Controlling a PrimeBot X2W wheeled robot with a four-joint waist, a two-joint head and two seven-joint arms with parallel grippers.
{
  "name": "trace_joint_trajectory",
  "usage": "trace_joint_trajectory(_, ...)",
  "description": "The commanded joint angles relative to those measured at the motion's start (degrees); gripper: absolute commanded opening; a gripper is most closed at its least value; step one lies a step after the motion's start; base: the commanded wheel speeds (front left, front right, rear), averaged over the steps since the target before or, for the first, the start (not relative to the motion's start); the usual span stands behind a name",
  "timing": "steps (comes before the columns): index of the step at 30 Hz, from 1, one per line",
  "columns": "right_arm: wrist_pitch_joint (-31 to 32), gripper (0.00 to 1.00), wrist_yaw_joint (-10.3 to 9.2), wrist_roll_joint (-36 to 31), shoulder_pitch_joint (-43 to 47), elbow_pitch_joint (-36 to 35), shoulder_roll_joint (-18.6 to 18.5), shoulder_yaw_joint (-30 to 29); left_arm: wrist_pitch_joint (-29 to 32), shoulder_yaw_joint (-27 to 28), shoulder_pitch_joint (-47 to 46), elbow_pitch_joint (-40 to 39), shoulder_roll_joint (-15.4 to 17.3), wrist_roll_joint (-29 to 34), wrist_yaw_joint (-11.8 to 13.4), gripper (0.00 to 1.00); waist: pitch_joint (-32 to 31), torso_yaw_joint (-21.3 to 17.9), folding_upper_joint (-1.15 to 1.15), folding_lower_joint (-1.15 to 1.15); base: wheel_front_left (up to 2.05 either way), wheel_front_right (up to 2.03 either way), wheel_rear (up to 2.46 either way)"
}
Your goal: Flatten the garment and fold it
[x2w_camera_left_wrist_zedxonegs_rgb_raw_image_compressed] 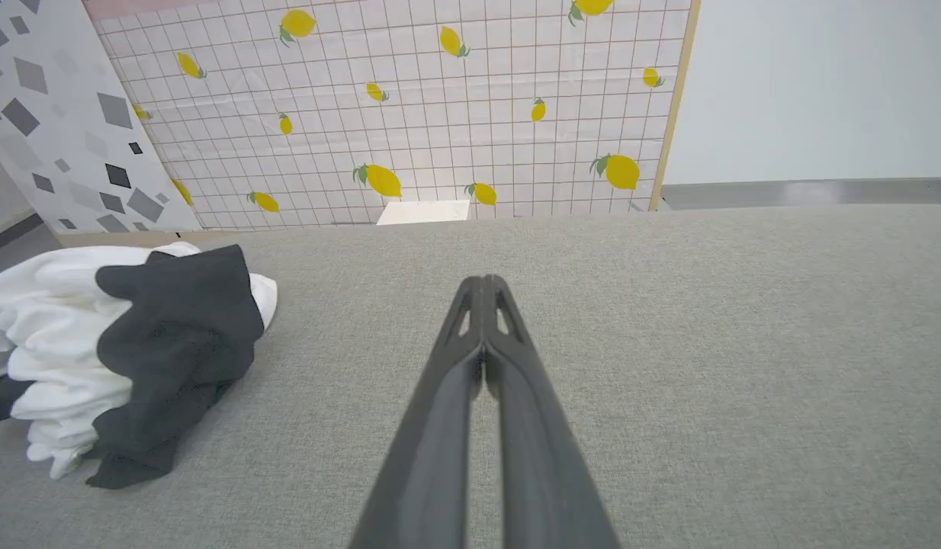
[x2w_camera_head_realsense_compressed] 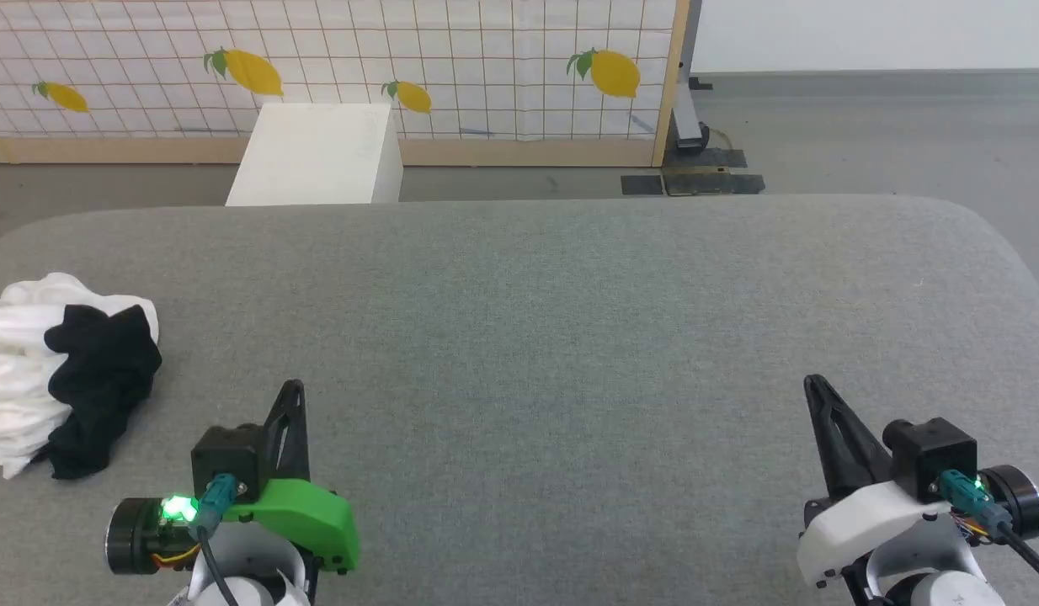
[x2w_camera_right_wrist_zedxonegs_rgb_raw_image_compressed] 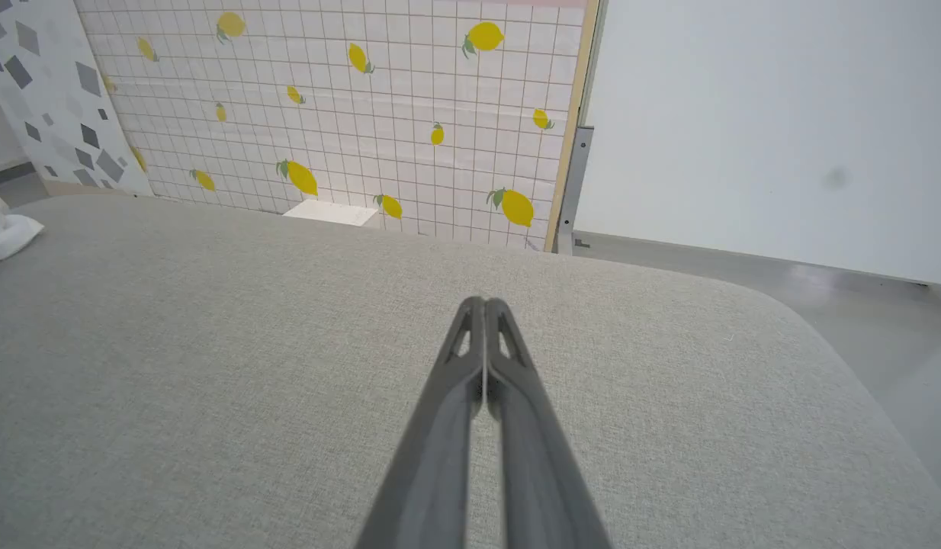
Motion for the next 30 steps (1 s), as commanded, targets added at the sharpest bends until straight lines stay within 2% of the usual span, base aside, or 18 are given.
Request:
trace_joint_trajectory(1, 0.0, 0.00, -0.09, -0.4, -0.8, -0.3, 0.1, 0.1, 0.1, 0.2, 0.7, -0.2, -0.2, 0.6, 0.4, 0.00, 0.0, 0.0, 0.61, 0.00, 0.00, 0.00, 0.00)
trace_joint_trajectory(15, 0.0, 0.00, -0.09, -0.4, -0.8, -0.3, 0.1, 0.1, 0.1, 0.2, 0.7, -0.2, -0.2, 0.6, 0.4, 0.00, 0.0, 0.0, 0.61, 0.00, 0.00, 0.00, 0.00)
trace_joint_trajectory(16, 0.0, 1.00, 0.00, 0.0, 0.0, 0.0, 0.0, 0.0, 0.0, 0.0, 0.0, 0.0, 0.0, 0.0, 0.0, 1.00, 0.0, 0.0, 0.00, 0.00, 0.00, 0.00, 0.00)
trace_joint_trajectory(30, -1.1, 1.00, -0.01, 0.7, -0.3, 0.7, 0.0, -0.4, -1.3, -1.1, -0.9, 1.7, 0.0, -0.8, 1.0, 1.00, 0.0, 0.8, 0.06, 0.00, 0.00, 0.00, 0.00)
